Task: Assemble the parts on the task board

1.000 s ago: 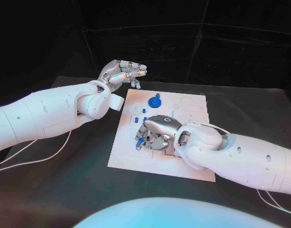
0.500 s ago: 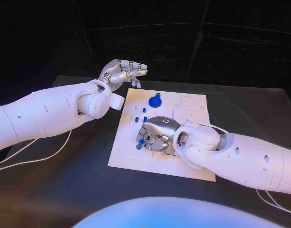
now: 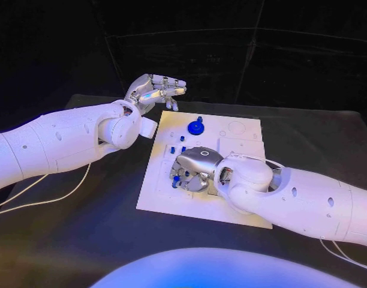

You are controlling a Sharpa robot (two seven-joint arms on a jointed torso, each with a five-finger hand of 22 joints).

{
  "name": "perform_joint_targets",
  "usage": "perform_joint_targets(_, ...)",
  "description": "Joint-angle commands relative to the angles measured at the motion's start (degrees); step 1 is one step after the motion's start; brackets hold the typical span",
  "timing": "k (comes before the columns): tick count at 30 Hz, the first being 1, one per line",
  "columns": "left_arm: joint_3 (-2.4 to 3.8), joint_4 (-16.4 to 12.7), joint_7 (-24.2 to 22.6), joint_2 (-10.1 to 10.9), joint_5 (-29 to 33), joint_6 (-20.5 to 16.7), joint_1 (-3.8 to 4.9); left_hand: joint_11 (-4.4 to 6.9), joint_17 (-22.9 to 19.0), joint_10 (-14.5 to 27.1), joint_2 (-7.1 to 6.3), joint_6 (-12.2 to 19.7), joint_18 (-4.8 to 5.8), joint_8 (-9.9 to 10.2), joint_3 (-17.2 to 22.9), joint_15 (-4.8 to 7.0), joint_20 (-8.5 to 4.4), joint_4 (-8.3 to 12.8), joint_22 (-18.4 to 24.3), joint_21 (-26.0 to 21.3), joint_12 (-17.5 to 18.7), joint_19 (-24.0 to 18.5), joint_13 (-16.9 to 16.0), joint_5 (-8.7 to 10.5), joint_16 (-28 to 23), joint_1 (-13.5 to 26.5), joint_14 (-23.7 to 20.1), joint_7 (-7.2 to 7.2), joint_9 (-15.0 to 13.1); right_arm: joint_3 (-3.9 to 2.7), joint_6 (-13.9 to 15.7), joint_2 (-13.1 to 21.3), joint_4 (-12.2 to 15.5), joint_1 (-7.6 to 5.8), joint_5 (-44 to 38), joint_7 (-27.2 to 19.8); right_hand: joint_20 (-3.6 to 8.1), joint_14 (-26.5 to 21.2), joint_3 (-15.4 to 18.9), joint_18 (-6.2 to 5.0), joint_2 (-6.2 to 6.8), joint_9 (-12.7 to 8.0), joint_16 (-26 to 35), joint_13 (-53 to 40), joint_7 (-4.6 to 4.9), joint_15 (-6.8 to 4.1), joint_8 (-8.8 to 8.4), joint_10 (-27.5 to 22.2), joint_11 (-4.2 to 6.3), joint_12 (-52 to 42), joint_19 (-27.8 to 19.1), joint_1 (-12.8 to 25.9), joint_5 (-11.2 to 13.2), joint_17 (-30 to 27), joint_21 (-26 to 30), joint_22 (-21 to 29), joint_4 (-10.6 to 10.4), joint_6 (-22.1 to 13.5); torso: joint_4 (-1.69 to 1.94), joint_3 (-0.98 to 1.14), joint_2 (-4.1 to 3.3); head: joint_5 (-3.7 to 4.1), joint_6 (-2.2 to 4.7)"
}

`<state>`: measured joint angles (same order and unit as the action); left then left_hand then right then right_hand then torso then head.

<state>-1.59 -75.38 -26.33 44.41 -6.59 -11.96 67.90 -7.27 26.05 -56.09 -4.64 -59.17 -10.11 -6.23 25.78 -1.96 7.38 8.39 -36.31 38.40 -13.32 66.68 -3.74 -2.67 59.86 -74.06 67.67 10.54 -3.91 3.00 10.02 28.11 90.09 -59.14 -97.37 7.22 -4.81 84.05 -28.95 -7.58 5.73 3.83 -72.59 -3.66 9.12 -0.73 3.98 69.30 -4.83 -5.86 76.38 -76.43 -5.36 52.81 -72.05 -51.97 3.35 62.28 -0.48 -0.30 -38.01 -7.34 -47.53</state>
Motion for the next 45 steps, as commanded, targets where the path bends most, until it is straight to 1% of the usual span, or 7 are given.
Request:
perform_joint_targets(1,0.05,-0.02,-0.18,-0.07,0.17,0.62,0.09,0.04,-0.05,0.42,0.49,0.20,-0.37,-0.35,-0.26,0.04,0.03,-0.10,0.05,-0.38,-0.20,-0.35,0.02,-0.32,-0.20,-0.19,-0.24,0.23,0.04,0.03,0.41,-0.21,0.16,-0.04,-1.16,0.21,-0.63,0.45,-0.21,0.91,0.06,-0.05,-0.26,0.05,0.08,0.39,-0.26,-0.68,-0.01,0.38,0.03,0.63,-0.32,-0.13,-0.12,0.05,0.00,-0.43,-0.01,0.00,0.04,-0.01,0.00)
perform_joint_targets(16,0.05,0.07,-0.10,-0.17,0.17,0.72,0.09,0.04,-0.05,0.42,0.49,0.20,-0.37,-0.35,-0.26,0.04,0.03,-0.10,0.05,-0.38,-0.20,-0.35,0.02,-0.32,-0.20,-0.19,-0.24,0.23,0.04,0.15,0.92,-0.37,0.29,-0.03,-0.54,-0.26,-1.39,0.19,0.50,0.82,1.67,-0.14,-0.15,0.12,0.58,1.16,-0.48,-3.57,-0.86,1.81,-0.31,2.13,-1.06,-0.81,0.06,0.45,-0.42,-2.62,-0.02,0.03,0.03,0.03,-0.07)
perform_joint_targets(21,0.05,0.14,-0.08,-0.21,0.17,0.72,0.09,0.04,-0.05,0.42,0.49,0.20,-0.37,-0.35,-0.26,0.04,0.03,-0.10,0.05,-0.38,-0.20,-0.35,0.02,-0.32,-0.20,-0.19,-0.24,0.23,0.04,0.17,1.35,-0.24,0.44,-0.03,-0.04,-0.68,-1.75,0.00,2.75,0.70,3.04,-0.17,-0.09,0.09,0.63,1.48,-0.50,-6.27,-1.23,2.07,-0.60,3.29,-1.75,-1.19,0.33,0.89,-0.87,-5.27,-0.04,0.04,0.05,0.08,-0.06)
perform_joint_targets(29,0.05,0.23,-0.04,-0.22,0.17,0.75,0.09,0.04,-0.05,0.42,0.49,0.20,-0.37,-0.35,-0.26,0.04,0.03,-0.10,0.05,-0.38,-0.20,-0.35,0.02,-0.32,-0.20,-0.19,-0.24,0.23,0.04,0.19,5.59,1.00,1.49,-0.02,1.10,-1.86,-1.92,-0.31,8.68,0.43,3.16,-0.08,0.12,-0.06,0.75,1.73,-0.40,-10.91,-1.58,1.53,-1.35,3.23,-1.59,-2.06,1.30,2.58,-1.27,-8.29,-0.02,0.08,0.04,0.18,0.04)
perform_joint_targets(31,0.05,0.29,-0.02,-0.18,0.17,0.74,0.09,0.04,-0.05,0.42,0.49,0.20,-0.37,-0.35,-0.26,0.04,0.03,-0.10,0.05,-0.38,-0.20,-0.35,0.02,-0.32,-0.20,-0.19,-0.24,0.23,0.04,0.18,8.32,2.23,2.65,-0.02,1.98,-2.66,-1.86,-0.43,11.76,0.24,2.86,-0.05,0.27,-0.15,0.76,1.80,-0.32,-12.15,-1.47,0.91,-1.67,2.89,-2.15,-2.47,1.84,3.48,-1.54,-9.70,-0.02,0.10,0.04,0.26,0.08)
perform_joint_targets(37,0.04,0.43,0.00,-0.05,0.17,0.72,0.09,0.04,-0.05,0.42,0.49,0.20,-0.37,-0.35,-0.26,0.04,0.03,-0.10,0.05,-0.38,-0.20,-0.35,0.02,-0.32,-0.20,-0.19,-0.24,0.23,0.04,0.10,14.44,6.64,6.43,-0.11,5.01,-4.93,-1.84,-0.63,15.42,-0.19,2.38,-0.02,0.72,-0.19,0.84,1.70,-0.34,-12.64,-1.48,-0.36,-2.54,2.11,-2.56,-3.42,3.38,6.28,-1.83,-10.65,-0.13,0.05,0.14,0.48,0.40)
perform_joint_targets(45,0.02,0.35,0.04,0.29,0.17,0.63,0.08,0.04,-0.05,0.42,0.49,0.20,-0.37,-0.35,-0.26,0.04,0.03,-0.10,0.05,-0.38,-0.20,-0.35,0.02,-0.32,-0.20,-0.19,-0.24,0.23,0.04,-0.26,17.94,16.88,11.92,-3.00,17.82,-4.80,-1.61,0.17,17.70,0.14,0.24,0.67,-0.63,-1.40,0.71,1.04,1.45,-3.15,-0.51,-5.96,-1.13,2.20,-4.16,-1.05,2.32,4.31,-3.28,-5.64,-0.30,0.02,0.13,1.97,1.12)
